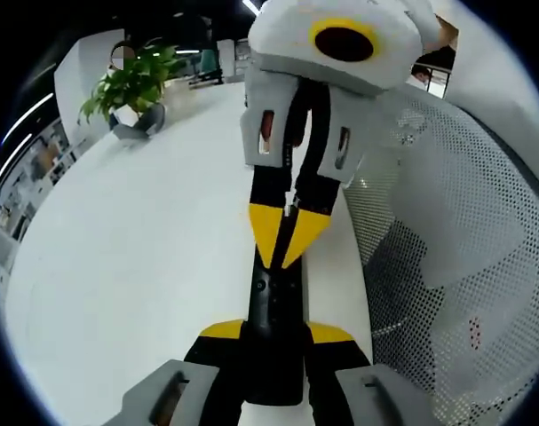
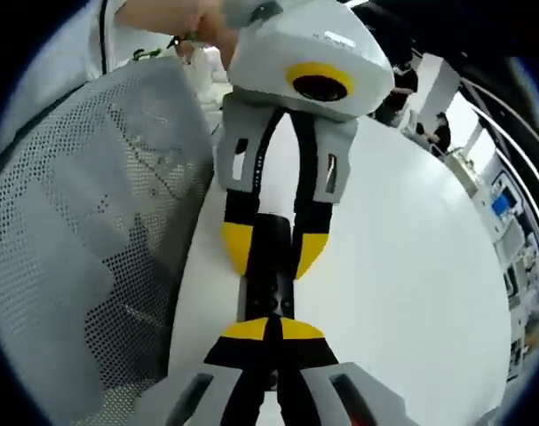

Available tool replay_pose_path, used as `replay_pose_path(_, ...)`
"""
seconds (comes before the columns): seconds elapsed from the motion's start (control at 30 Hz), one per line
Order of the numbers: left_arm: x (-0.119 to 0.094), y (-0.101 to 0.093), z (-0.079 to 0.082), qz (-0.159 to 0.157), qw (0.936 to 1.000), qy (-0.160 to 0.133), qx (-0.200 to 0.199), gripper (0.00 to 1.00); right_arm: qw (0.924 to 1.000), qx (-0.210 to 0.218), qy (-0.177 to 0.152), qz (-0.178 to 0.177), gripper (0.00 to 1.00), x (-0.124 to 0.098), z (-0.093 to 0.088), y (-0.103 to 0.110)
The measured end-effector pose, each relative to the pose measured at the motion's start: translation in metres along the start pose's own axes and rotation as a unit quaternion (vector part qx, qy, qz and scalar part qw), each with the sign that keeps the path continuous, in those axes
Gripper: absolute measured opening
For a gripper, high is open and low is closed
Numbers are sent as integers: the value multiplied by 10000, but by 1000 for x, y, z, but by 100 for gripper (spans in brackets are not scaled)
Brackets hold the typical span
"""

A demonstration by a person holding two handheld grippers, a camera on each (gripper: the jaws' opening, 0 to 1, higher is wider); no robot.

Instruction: Press the specified remote control buttons in sequence, fully releasing each button before pressing the next.

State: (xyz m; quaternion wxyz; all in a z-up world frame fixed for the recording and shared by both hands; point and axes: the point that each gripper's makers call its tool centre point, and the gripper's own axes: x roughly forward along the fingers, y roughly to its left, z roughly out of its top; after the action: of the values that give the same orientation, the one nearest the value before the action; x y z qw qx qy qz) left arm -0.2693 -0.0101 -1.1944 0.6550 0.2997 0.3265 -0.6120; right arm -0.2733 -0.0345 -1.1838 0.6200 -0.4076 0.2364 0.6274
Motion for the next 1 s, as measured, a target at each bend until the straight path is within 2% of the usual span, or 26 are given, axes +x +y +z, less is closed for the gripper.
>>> replay_pose_path(0.1,0,0,0,-4,10000,16,9,25,9982,-586,143,25,0,1,1,0)
replay_pose_path(0.17,0,0,0,-5,10000,20,12,25,9975,-670,216,39,0,1,2,1)
replay_pose_path(0.37,0,0,0,-9,10000,-2,14,25,9983,-61,496,285,0,3,0,-2)
replay_pose_path(0.4,0,0,0,-12,10000,-4,19,25,9976,269,587,264,0,3,0,-3)
replay_pose_path(0.43,0,0,0,-15,10000,-6,20,25,9970,410,610,226,0,3,0,-4)
replay_pose_path(0.53,0,0,0,-19,10000,-4,19,25,9935,1041,435,136,0,3,1,-6)
replay_pose_path(0.63,0,0,1,-3,10000,25,-6,25,9860,1660,39,135,0,2,1,-8)
replay_pose_path(0.7,0,0,1,-9,10000,62,-9,25,9840,1756,-219,199,0,1,1,-8)
replay_pose_path(0.77,0,0,1,-2,10000,91,-32,25,9785,2000,-382,321,0,0,1,-8)
replay_pose_path(0.8,0,0,1,14,9999,102,-61,25,9763,2091,-384,402,0,-1,1,-8)
replay_pose_path(0.87,0,0,1,41,9999,133,-85,25,9772,2041,-358,469,0,-2,0,-8)
replay_pose_path(1.0,0,0,2,44,9997,209,-100,25,9835,1666,-81,696,0,-6,-6,-1)
